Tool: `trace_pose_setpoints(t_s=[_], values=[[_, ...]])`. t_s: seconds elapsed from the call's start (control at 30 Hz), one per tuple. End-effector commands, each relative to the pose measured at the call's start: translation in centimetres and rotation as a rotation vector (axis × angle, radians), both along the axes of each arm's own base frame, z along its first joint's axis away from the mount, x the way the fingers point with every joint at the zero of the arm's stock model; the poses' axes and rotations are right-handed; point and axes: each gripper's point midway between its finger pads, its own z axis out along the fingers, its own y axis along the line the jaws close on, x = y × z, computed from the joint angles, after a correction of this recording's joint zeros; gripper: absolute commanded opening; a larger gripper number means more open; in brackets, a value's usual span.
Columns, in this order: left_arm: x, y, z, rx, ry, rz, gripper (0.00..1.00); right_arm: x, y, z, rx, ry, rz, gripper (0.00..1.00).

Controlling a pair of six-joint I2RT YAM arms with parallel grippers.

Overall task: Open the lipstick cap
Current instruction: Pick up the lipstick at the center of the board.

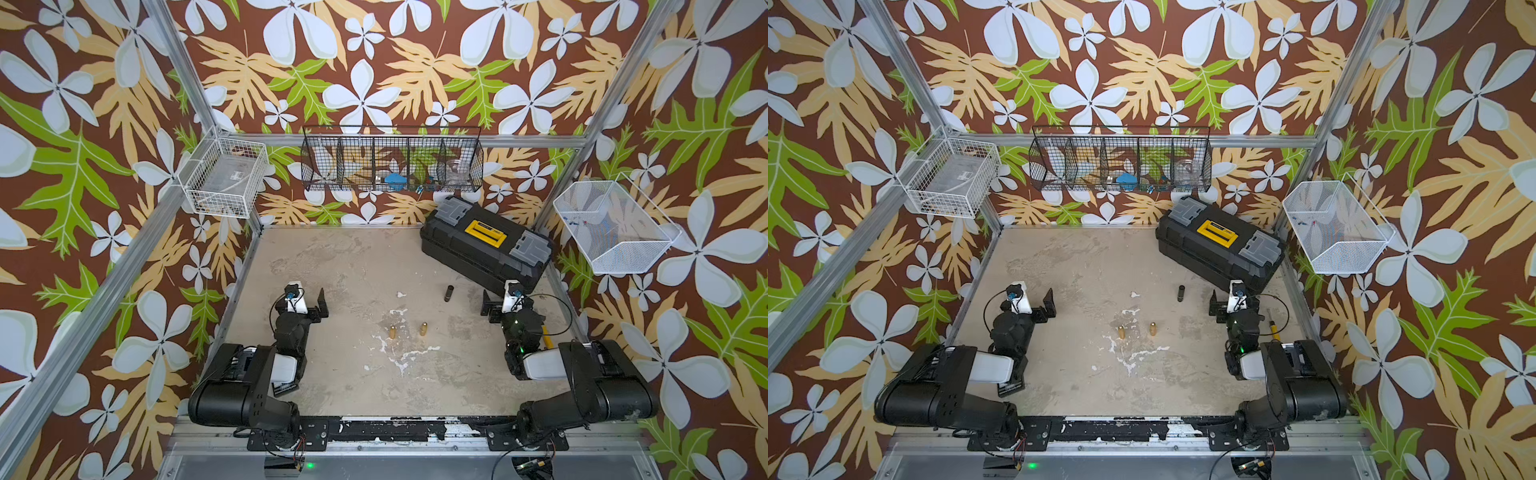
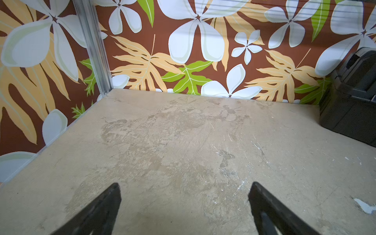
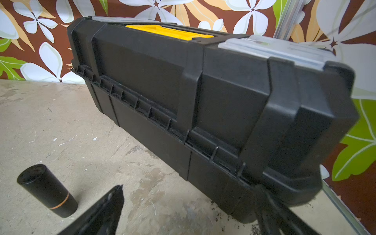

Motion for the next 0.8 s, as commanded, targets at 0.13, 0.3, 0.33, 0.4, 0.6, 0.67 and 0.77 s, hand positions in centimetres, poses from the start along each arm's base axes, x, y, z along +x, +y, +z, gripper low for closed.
trace_pose_setpoints(t_s=[0.13,0.3,0.33,0.4,0.6,0.67,0.77], values=[[0.0,0.0,0.4,0.006,-0.017,-0.005,1.00,0.1,0.1,0.3,0.007,-0.011,0.004,1.00],[0.0,0.0,0.4,0.006,-0.016,-0.006,1.00,0.0,0.1,0.4,0.007,-0.014,0.004,1.00],[-0.1,0.0,0.3,0.006,-0.014,-0.006,1.00,0.0,0.1,0.4,0.008,-0.014,0.003,1.00],[0.0,-0.1,0.4,0.007,-0.016,-0.006,1.00,0.0,0.1,0.4,0.007,-0.015,0.003,1.00],[-0.5,-0.3,0.8,0.005,-0.037,-0.020,1.00,-0.7,0.4,1.1,0.000,-0.046,0.016,1.00],[-0.8,-0.1,1.2,0.003,-0.050,-0.011,1.00,-0.7,0.3,1.6,0.000,-0.051,0.014,1.00],[-1.1,0.3,1.9,-0.006,-0.066,0.015,1.00,-0.3,0.2,2.5,0.013,-0.026,0.002,1.00]])
